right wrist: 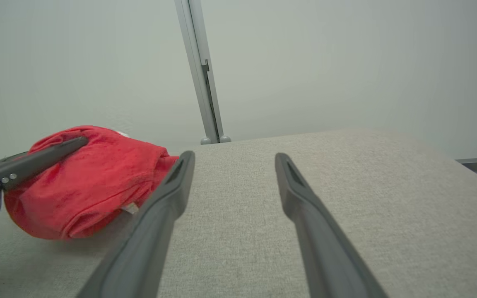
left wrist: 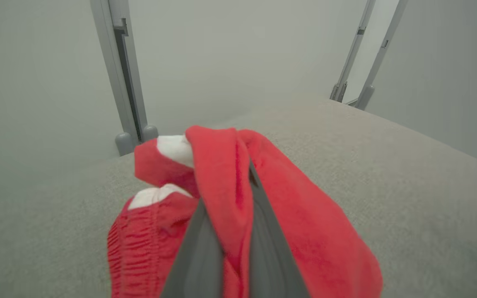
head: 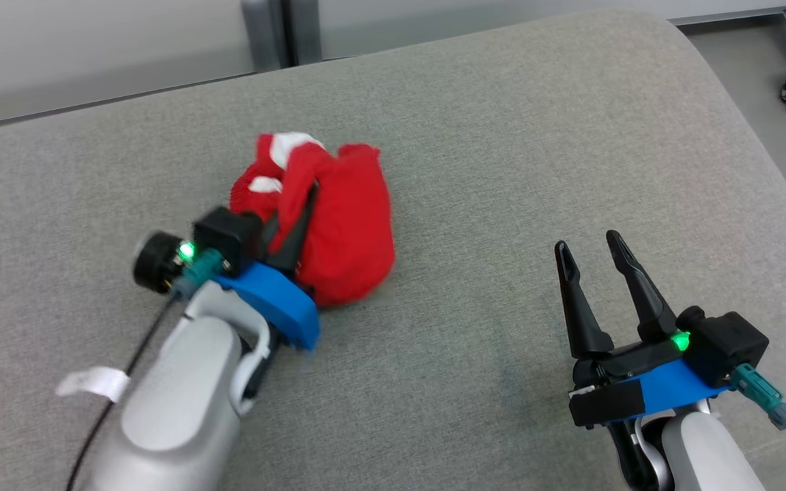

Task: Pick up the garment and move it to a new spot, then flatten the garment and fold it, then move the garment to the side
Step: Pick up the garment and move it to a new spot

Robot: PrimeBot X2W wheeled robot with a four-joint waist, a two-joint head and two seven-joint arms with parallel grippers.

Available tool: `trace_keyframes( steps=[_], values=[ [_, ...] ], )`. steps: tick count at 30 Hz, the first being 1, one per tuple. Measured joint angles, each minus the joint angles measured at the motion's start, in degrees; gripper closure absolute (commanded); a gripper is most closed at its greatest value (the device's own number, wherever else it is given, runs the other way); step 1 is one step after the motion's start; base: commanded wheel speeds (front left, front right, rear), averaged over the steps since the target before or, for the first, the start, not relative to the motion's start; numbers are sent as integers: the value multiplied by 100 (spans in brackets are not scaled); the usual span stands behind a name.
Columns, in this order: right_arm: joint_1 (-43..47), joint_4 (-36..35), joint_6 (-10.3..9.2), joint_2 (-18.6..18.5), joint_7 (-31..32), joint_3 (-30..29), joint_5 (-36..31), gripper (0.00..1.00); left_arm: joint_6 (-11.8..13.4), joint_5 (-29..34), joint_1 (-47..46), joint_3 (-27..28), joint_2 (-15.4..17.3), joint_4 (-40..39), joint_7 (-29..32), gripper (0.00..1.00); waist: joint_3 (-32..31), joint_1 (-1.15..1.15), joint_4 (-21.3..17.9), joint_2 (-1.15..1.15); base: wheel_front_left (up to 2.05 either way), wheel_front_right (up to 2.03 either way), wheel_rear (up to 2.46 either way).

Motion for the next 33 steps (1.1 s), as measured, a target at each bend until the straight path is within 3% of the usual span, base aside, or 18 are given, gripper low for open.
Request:
trace_keyframes(
  steps=[5,6,18,23,27,33],
  values=[
    [20,62,0,1,-1,-24,-52,0,0,-116,427,-382,-255,330,-110,100,-102,0,133,0,0,0,0],
    [24,77,0,1,0,-38,-58,0,0,-102,479,-452,-281,398,-137,0,-129,0,166,0,0,0,0],
    [293,254,0,0,-1,-271,-197,0,68,-114,732,-308,-532,-29,-600,0,-588,0,620,0,0,0,0],
    [405,260,0,2,0,-383,-226,0,224,-26,1067,280,-338,-698,-605,0,-794,-1,870,0,0,0,0],
    [517,253,0,1,-1,-498,-283,0,502,246,1437,866,-170,-1273,-606,0,-933,-1,1062,0,0,0,0],
    [673,252,0,2,-1,-667,-375,0,598,431,2037,1637,-87,-1719,-606,0,-1096,-1,1327,0,0,0,0]
  ],
)
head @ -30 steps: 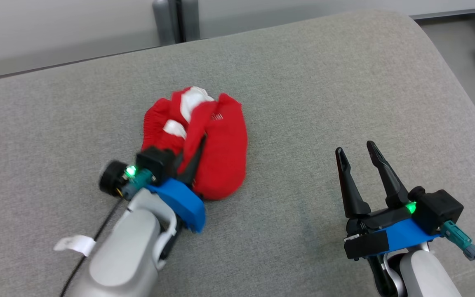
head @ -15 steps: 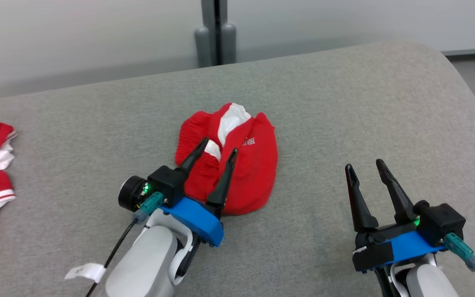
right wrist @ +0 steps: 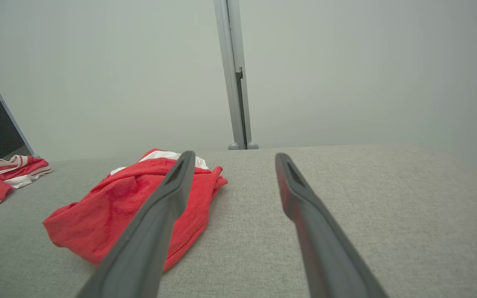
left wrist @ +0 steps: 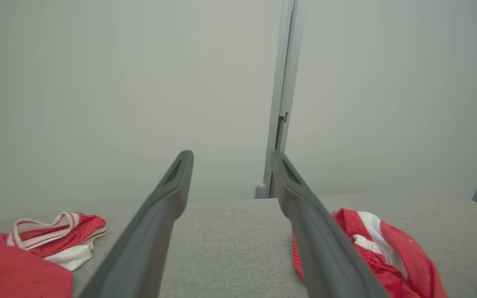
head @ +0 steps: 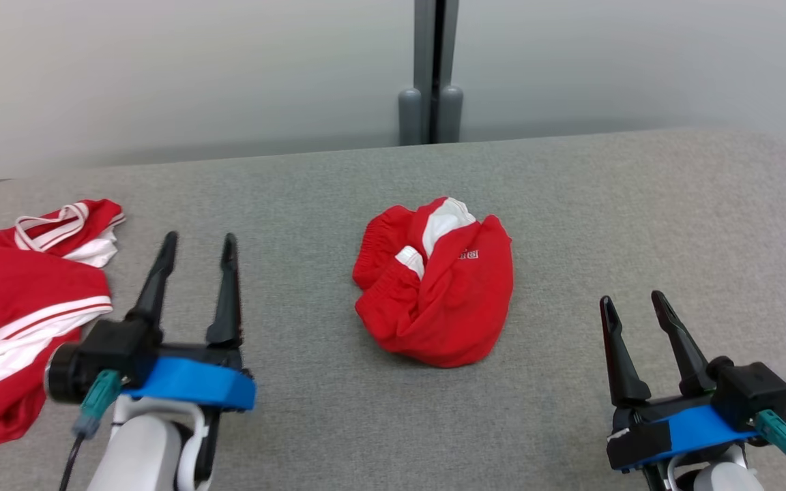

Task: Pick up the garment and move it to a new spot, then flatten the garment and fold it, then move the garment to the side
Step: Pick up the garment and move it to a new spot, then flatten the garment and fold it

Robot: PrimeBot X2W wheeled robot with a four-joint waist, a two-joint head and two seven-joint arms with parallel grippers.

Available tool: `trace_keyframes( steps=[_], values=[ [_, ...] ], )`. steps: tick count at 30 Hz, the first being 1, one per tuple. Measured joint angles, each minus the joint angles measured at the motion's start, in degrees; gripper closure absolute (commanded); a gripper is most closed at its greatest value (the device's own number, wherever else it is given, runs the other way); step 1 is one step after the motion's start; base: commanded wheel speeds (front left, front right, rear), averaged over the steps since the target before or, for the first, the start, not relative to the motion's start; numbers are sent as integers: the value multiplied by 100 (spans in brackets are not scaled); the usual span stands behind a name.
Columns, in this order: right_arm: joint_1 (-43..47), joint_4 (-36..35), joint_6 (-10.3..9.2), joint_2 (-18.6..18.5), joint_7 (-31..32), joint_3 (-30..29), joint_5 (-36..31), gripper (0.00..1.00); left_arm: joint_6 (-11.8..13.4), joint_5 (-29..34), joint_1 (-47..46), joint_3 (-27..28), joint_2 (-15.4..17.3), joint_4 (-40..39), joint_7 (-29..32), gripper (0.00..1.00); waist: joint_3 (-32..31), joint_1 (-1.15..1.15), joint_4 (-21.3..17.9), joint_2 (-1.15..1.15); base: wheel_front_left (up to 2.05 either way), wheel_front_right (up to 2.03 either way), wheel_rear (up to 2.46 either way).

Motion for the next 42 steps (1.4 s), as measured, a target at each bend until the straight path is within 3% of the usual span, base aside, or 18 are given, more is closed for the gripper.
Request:
trace_keyframes(
  steps=[13,42],
  values=[
    [328,33,0,0,0,-125,-133,0,-10,434,1302,1027,-176,-300,0,0,-327,0,234,0,0,0,0],
    [452,280,0,-1,0,-104,-315,0,-59,1134,1700,1425,-435,-82,0,0,-430,0,175,0,0,0,0]
  ],
)
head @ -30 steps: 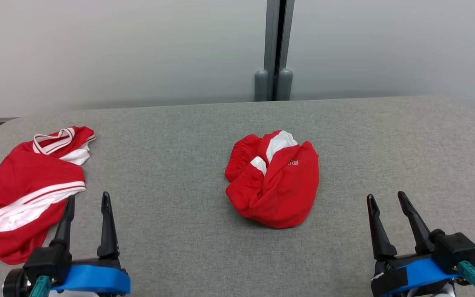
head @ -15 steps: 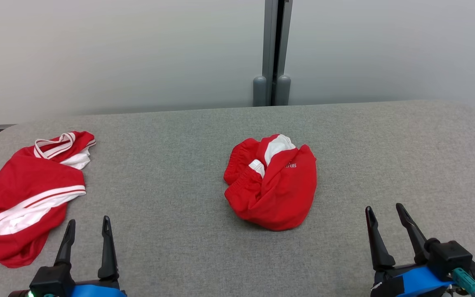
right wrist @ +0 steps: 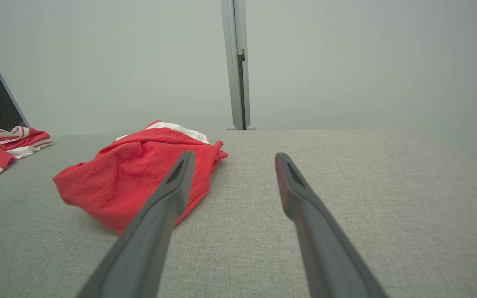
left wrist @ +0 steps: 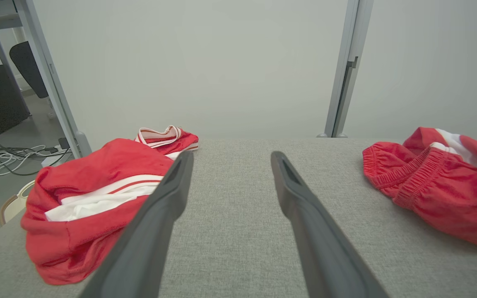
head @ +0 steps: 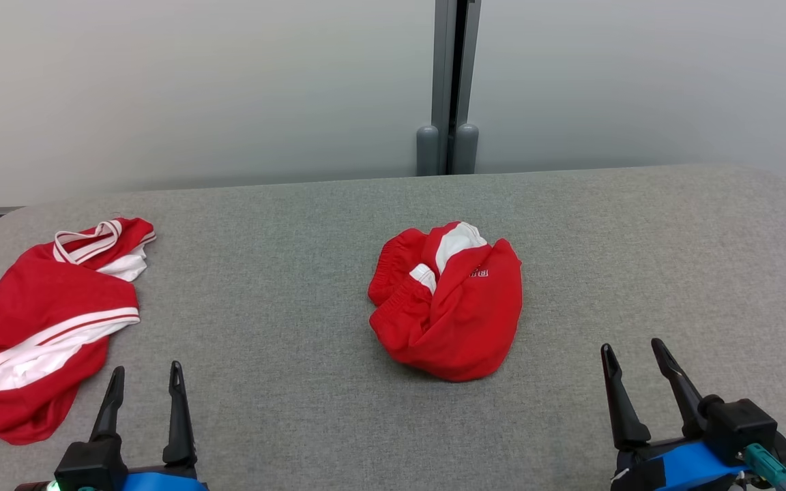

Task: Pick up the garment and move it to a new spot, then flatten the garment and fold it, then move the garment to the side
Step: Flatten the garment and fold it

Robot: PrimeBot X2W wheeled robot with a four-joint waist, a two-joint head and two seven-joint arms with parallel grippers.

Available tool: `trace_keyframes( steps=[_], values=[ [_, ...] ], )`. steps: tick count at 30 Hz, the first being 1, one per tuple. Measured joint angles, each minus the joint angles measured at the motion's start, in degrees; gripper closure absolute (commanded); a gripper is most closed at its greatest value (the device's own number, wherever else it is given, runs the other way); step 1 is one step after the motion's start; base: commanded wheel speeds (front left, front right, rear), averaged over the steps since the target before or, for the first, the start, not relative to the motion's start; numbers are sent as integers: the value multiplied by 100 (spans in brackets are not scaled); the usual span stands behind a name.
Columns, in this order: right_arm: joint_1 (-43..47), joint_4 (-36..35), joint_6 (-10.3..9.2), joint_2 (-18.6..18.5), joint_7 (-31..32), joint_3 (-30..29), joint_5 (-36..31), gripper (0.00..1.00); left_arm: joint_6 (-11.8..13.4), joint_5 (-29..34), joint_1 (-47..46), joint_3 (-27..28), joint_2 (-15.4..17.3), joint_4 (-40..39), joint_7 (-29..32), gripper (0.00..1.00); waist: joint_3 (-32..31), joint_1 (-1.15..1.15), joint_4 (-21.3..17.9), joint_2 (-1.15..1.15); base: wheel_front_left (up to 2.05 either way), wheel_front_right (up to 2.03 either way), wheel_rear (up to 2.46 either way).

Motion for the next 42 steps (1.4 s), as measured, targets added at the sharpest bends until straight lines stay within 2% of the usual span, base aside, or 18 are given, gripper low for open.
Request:
trace_keyframes(
  steps=[19,26,34,42],
  values=[
    [-9,40,0,1,0,20,1,0,-52,110,-52,53,-23,87,0,0,7,0,8,0,0,0,0],
    [-36,54,0,1,0,73,16,0,-250,-2,-428,-19,-54,281,0,0,30,0,-51,0,0,0,0],
    [-159,4,0,2,0,176,43,0,-468,29,-1653,-678,30,879,13,0,182,0,-312,0,0,0,0],
    [-249,-46,0,2,0,201,142,0,-535,-355,-2812,-1681,247,1753,331,0,382,1,-693,0,0,0,0]
  ],
)
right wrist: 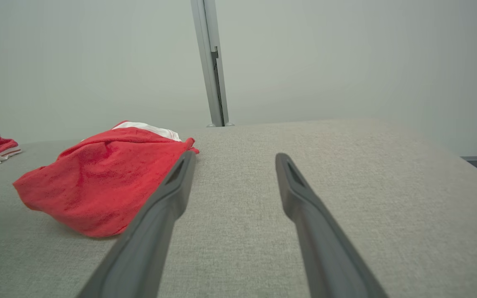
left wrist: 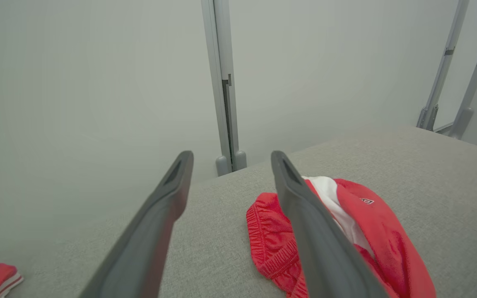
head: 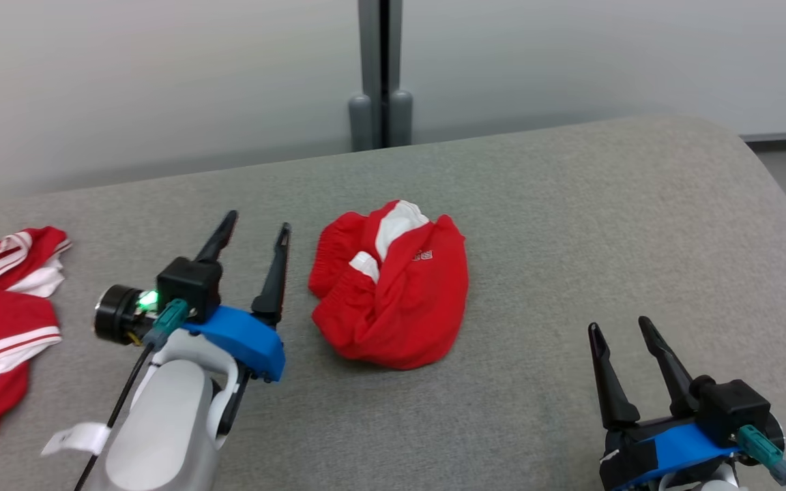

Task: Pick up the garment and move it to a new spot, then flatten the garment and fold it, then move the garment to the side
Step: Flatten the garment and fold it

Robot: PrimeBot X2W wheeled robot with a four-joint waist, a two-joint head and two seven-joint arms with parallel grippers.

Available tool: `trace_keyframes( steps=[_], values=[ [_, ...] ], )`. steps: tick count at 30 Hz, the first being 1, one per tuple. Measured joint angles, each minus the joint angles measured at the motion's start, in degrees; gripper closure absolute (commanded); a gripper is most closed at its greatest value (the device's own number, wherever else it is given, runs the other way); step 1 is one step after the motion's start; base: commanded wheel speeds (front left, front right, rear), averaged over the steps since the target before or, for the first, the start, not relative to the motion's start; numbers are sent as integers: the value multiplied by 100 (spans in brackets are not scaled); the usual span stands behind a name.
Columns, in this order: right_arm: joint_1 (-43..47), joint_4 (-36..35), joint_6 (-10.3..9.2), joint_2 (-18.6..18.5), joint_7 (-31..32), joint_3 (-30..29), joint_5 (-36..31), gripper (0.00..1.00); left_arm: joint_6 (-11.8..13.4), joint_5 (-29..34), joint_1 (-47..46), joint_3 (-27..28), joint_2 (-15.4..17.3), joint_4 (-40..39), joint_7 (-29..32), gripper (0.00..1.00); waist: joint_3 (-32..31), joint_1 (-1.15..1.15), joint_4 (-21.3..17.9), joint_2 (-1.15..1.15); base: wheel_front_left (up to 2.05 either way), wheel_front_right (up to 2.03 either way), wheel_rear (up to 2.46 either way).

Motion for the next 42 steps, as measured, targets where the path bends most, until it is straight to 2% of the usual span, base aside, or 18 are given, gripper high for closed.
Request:
trace_keyframes(
  steps=[7,13,26,27,28,33,37,39,42],
  values=[
    [-105,-43,0,-3,0,-31,60,0,-3,-692,-559,-1154,276,545,235,0,271,0,-327,0,0,0,0],
    [-218,-104,0,-4,0,-54,114,0,-3,-1313,-815,-1917,398,1001,439,0,506,0,-547,0,0,0,0],
    [-338,-68,0,-2,0,-1,192,0,-3,-2202,-1187,-3234,560,1691,557,0,603,0,-762,0,0,0,0],
    [-338,-69,0,-2,0,3,200,0,-3,-2524,-1236,-3335,535,1861,553,80,604,0,-793,0,0,0,0],
    [-339,-79,0,-1,0,21,215,0,-4,-2559,-1303,-3452,567,2011,486,100,614,0,-820,0,0,0,0],
    [-334,-121,0,-3,0,-40,216,0,-3,-2704,-1616,-3365,584,2202,-70,100,613,0,-794,0,0,0,0],
    [-276,-114,0,-3,0,-53,250,0,10,-2679,-1705,-3179,671,2183,-293,100,555,0,-675,0,0,0,0],
    [-246,-112,0,-2,0,-37,257,0,66,-2646,-1695,-3052,725,2023,-318,100,513,0,-598,0,0,0,0],
    [-237,-125,0,-2,0,-25,258,0,248,-2442,-1510,-2655,892,1266,-331,100,444,-1,-466,0,0,0,0]
  ],
)
